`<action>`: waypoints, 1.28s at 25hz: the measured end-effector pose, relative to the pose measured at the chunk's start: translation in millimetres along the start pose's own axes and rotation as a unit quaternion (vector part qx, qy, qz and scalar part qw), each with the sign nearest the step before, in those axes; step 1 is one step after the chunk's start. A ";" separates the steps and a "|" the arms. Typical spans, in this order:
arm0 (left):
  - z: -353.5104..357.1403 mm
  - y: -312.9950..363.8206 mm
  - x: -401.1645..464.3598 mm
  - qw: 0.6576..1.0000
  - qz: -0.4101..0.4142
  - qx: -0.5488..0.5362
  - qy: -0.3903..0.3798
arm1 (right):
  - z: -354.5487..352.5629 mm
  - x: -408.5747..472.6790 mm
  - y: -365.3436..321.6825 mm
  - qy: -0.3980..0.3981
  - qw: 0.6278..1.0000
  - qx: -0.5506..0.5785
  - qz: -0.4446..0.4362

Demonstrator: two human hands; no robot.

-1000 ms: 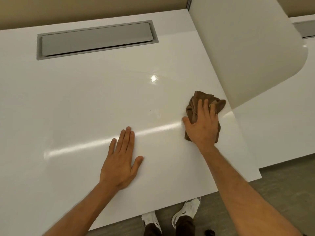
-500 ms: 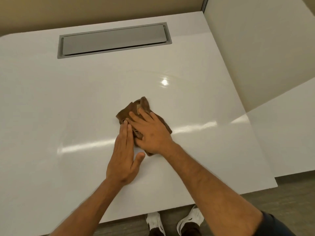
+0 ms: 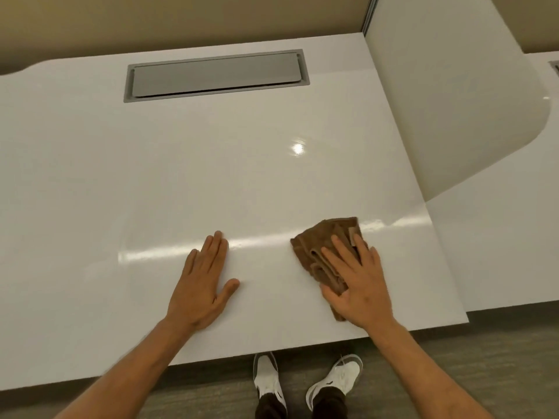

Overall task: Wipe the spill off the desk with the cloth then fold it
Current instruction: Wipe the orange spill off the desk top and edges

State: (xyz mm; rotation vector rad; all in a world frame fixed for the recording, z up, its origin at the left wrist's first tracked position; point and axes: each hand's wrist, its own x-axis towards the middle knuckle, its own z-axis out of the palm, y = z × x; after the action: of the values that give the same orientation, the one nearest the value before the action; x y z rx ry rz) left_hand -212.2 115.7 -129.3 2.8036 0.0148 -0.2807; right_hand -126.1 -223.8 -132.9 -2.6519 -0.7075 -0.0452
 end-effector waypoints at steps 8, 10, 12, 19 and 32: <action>5.5 -1.4 4.0 1.000 0.001 0.026 0.010 | 6.5 76.9 -5.5 0.034 0.977 -0.027 0.207; 4.8 0.9 4.6 1.000 -0.001 0.019 0.003 | 9.6 97.8 -19.5 0.002 0.979 -0.008 0.202; 3.8 2.1 3.5 1.000 -0.004 0.012 0.000 | 14.2 106.3 -45.1 -0.012 0.987 0.020 0.162; 0.6 2.0 4.8 0.992 -0.023 -0.122 0.037 | 48.5 68.0 -127.4 -0.060 0.990 0.114 -0.054; -64.8 29.9 -2.3 0.972 -0.125 -0.183 -0.076 | -64.5 9.9 -141.1 -0.282 0.921 0.237 0.125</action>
State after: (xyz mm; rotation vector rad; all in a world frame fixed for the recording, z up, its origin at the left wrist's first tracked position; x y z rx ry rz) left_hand -200.9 107.9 -59.3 2.4044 0.3493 -0.4973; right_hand -181.4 -131.7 -20.6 -2.2463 -0.4534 0.8790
